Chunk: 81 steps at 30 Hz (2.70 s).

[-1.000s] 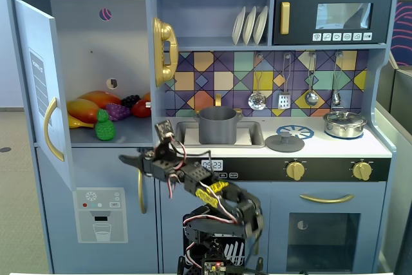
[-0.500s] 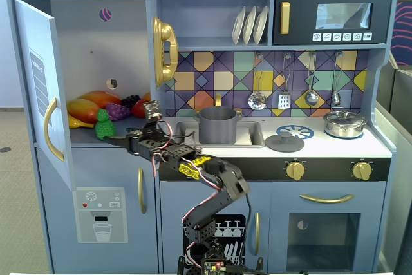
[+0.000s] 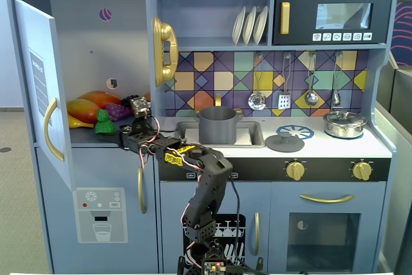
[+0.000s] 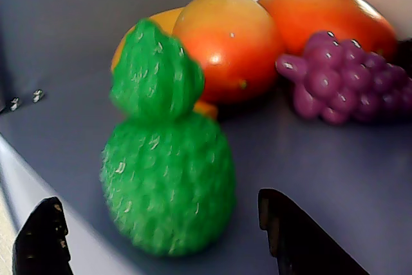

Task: Pick up the green pineapple from the left cabinet and place it in the gray recipient

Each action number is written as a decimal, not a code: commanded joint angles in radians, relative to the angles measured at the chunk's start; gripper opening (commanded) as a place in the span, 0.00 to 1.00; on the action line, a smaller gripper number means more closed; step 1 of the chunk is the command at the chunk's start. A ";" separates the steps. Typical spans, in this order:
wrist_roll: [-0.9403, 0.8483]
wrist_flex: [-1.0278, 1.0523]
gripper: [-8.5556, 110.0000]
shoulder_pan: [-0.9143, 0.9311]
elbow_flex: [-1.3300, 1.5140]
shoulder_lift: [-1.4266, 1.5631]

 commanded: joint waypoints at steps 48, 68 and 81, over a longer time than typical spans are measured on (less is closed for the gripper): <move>0.051 0.290 0.07 0.827 -0.245 0.250; 0.097 1.060 0.17 0.816 0.141 0.997; 0.078 1.391 0.16 0.761 0.792 1.108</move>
